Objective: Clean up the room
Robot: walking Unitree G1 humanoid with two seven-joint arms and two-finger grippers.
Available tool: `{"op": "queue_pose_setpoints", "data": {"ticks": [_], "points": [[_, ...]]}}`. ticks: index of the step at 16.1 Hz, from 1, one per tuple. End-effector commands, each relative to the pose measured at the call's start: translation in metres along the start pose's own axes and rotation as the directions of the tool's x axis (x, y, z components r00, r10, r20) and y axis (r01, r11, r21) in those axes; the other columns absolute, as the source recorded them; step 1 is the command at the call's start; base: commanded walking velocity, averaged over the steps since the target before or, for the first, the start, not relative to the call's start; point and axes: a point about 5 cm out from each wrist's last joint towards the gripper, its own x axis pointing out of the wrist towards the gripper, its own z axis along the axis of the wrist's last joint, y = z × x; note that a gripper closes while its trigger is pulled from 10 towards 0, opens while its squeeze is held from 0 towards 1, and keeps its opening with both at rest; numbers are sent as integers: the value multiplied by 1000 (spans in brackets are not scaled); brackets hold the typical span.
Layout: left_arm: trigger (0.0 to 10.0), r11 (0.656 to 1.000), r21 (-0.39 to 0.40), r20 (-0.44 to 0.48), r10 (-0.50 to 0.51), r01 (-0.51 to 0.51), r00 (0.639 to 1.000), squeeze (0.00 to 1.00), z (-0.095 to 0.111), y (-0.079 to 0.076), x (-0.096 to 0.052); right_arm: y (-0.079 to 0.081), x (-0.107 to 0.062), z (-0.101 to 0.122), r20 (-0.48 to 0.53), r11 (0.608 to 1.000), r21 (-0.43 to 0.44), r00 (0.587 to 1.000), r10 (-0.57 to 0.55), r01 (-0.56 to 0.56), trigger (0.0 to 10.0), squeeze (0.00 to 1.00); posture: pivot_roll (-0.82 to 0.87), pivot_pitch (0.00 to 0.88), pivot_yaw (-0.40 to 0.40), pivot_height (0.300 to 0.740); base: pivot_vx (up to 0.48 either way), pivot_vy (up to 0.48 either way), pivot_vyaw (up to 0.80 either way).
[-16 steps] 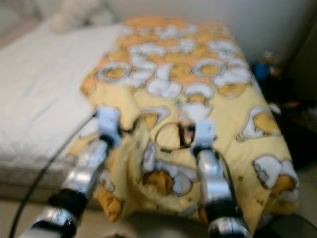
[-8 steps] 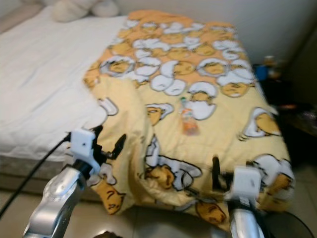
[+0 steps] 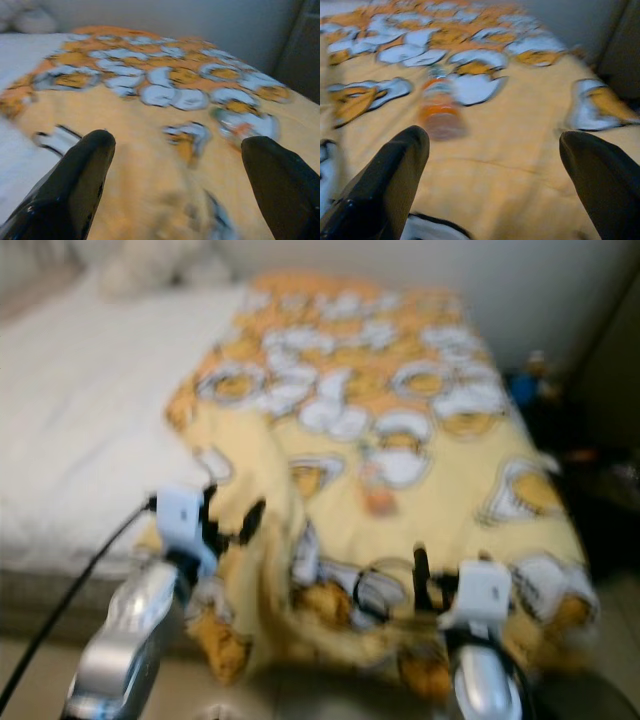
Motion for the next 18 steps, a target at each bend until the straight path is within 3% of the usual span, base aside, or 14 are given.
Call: {"op": "queue_pose_setpoints", "data": {"ticks": [1, 3, 5, 8, 9, 13, 15, 18], "points": [[10000, 999, 15, 7, 35, -35, 999, 0, 3, 4, 3, 9, 8, 5, -3, 999, 15, 999, 41, -41, 10000, 0, -2, 0, -2, 740, 480, 0, 0], [10000, 999, 20, 9, 36, -36, 999, 0, 5, 5, 7, 14, 17, 5, -25, 998, 9, 998, 64, -63, 10000, 0, 3, 0, -4, 740, 240, 0, 0], [10000, 998, 56, 2, 9, -9, 1000, 0, 12, 6, 12, 15, 41, 9, -20, 999, 0, 999, 44, -44, 10000, 0, 25, 0, 7, 740, 0, 0, 0], [10000, 992, 124, -34, -30, 34, 999, 0, 23, 15, 17, 17, 101, 3, -128, 1000, 9, 992, -5, 7, 10000, 0, 99, 0, 57, 740, 0, 0, 0], [10000, 990, 138, -34, -34, 39, 999, 0, 29, 19, 15, 20, 112, 0, -165, 1000, 13, 986, 0, 3, 10000, 0, 128, 26, 74, 740, 0, 0, 0], [10000, 981, 164, -34, -104, 108, 994, 0, 43, 17, 1, 27, 130, 2, -213, 1000, 12, 977, -8, 11, 10000, 0, 201, 132, 92, 740, 0, 0, 0], [10000, 979, 176, -38, -94, 100, 995, 0, 48, 18, -23, 29, 149, 27, -170, 998, -39, 984, -54, 48, 10000, 0, 290, 190, 77, 740, 0, 0, 0], [10000, 981, 187, -55, -47, 56, 997, 0, 49, 23, -37, 34, 158, 46, -117, 999, -23, 992, -48, 46, 10000, 0, 336, 206, 64, 740, 0, 0, 0]]}}
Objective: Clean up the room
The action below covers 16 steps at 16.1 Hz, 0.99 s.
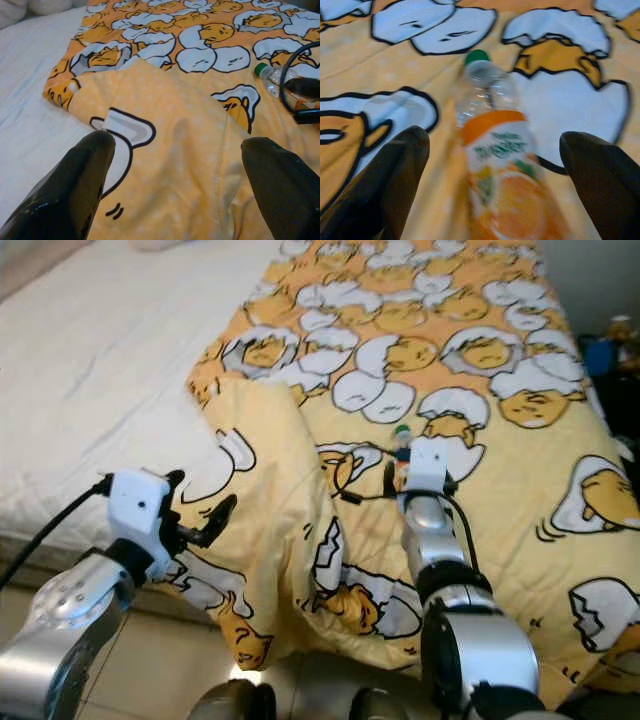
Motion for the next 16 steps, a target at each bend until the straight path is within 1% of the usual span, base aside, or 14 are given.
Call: {"op": "queue_pose_setpoints", "data": {"ticks": [1, 2, 5, 7, 8, 9, 11, 12, 13, 15, 16], "points": [[10000, 1000, 1, -16, 19, -19, 1000, 0, 1, 1, -8, 0, 1, 0, -6, 1000, 6, 1000, -9, 9, 10000, 0, 345, 204, 52, 740, 0, 0, 0], [10000, 1000, -3, -29, 19, -19, 999, 0, 0, -2, -12, -5, 1, -5, -41, 1000, 11, 999, -20, 20, 10000, 0, 342, 205, 43, 740, 0, 0, 0], [10000, 1000, 0, -51, 19, -19, 999, 0, -3, -1, -11, -11, 0, -15, -119, 998, 62, 993, -24, 32, 10000, 0, 339, 214, 38, 740, 0, 0, 0], [10000, 1000, -14, -51, 18, -19, 999, 0, -1, 0, -11, -16, 0, -16, -131, 997, 59, 990, -49, 57, 10000, 0, 341, 217, 38, 740, 0, 0, 0], [10000, 1000, -27, -47, 1, -2, 999, 0, 1, -4, -12, -20, 0, -18, -149, 996, 40, 986, -75, 81, 10000, 0, 344, 217, 39, 740, 0, 0, 0], [10000, 1000, -27, -43, -14, 13, 999, 0, 2, -7, -12, -22, 0, -20, -164, 995, 42, 983, -82, 90, 10000, 0, 341, 214, 40, 740, 0, 0, 0], [10000, 997, -21, -29, -78, 77, 997, 0, 6, -19, -9, -27, -4, -32, -230, 989, 89, 969, -96, 119, 9882, 0, 337, 203, 36, 740, 0, 0, 0], [10000, 996, -9, -31, -88, 88, 996, 0, 6, -20, -8, -25, -4, -32, -231, 990, 97, 970, -79, 103, 0, 0, 335, 194, 36, 740, 0, 0, 0], [10000, 995, 28, -33, -94, 95, 995, 0, 5, -21, -3, -22, -4, -33, -243, 992, 103, 969, -45, 72, 0, 0, 330, 181, 34, 740, 0, 0, 0], [10000, 995, 32, -21, -91, 92, 996, 0, 7, -21, 3, -22, -4, -33, -249, 992, 102, 968, -41, 69, 0, 0, 328, 161, 25, 740, 0, 0, 0], [10000, 994, 51, -11, -92, 93, 996, 0, 6, -21, 8, -23, -4, -32, -249, 990, 125, 968, -39, 72, 0, 0, 331, 129, 8, 740, 0, 0, 0]]}}
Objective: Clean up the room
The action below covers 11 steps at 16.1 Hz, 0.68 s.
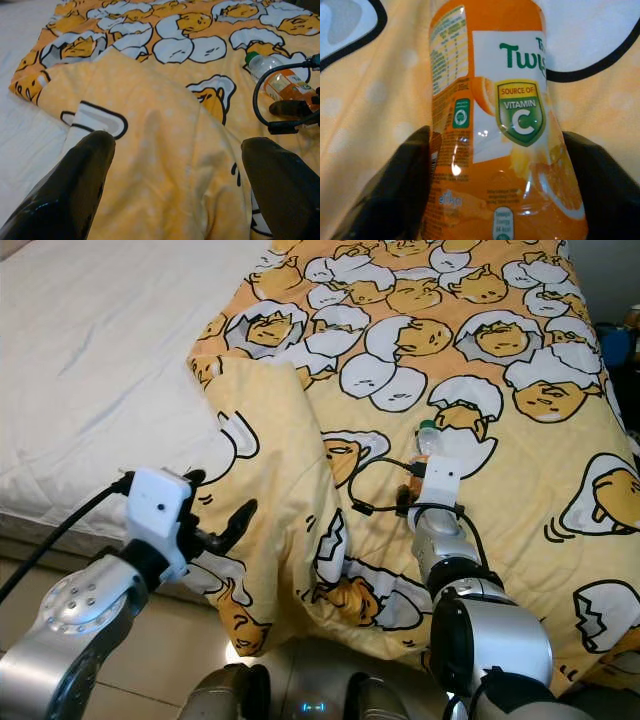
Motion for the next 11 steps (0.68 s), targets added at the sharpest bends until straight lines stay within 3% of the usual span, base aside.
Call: {"op": "queue_pose_setpoints", "data": {"ticks": [1, 3, 6, 7, 9, 10, 11], "points": [[10000, 1000, 24, -3, 3, -3, 1000, 0, -4, 0, 6, -2, 0, -6, -30, 999, 37, 1000, -1, 2, 0, 0, 333, 79, -24, 740, 0, 0, 0], [10000, 999, 41, 50, 26, -28, 998, 0, 2, 4, 18, -3, 0, 3, 5, 1000, 28, 1000, 7, -7, 0, 0, 324, 0, -44, 740, 0, 0, 0], [10000, 998, 50, 64, 23, -26, 998, 0, -8, 7, 44, 4, 0, 32, 150, 998, 17, 987, 62, -65, 0, 0, 268, 0, -73, 740, 0, 0, 0], [10000, 998, 1, 52, 64, -64, 997, 0, -14, 14, 48, 6, -1, 42, 220, 996, -50, 972, 76, -67, 0, 0, 247, 0, -80, 740, 0, 0, 0], [10000, 988, -55, 41, 149, -146, 988, 0, -24, 24, 55, 4, -7, 55, 378, 997, -64, 924, 60, -39, 0, 0, 227, 0, -99, 740, 0, 0, 0], [10000, 978, -62, 27, 200, -198, 979, 0, -32, 27, 58, -1, -21, 39, 491, 992, -120, 870, 34, 29, 0, 0, 207, 0, -116, 740, 0, 0, 0], [10000, 977, -75, 43, 203, -200, 978, 0, -35, 26, 62, -9, -32, 22, 529, 993, -97, 849, -8, 70, 0, 0, 202, 0, -121, 740, 0, 0, 0]]}}
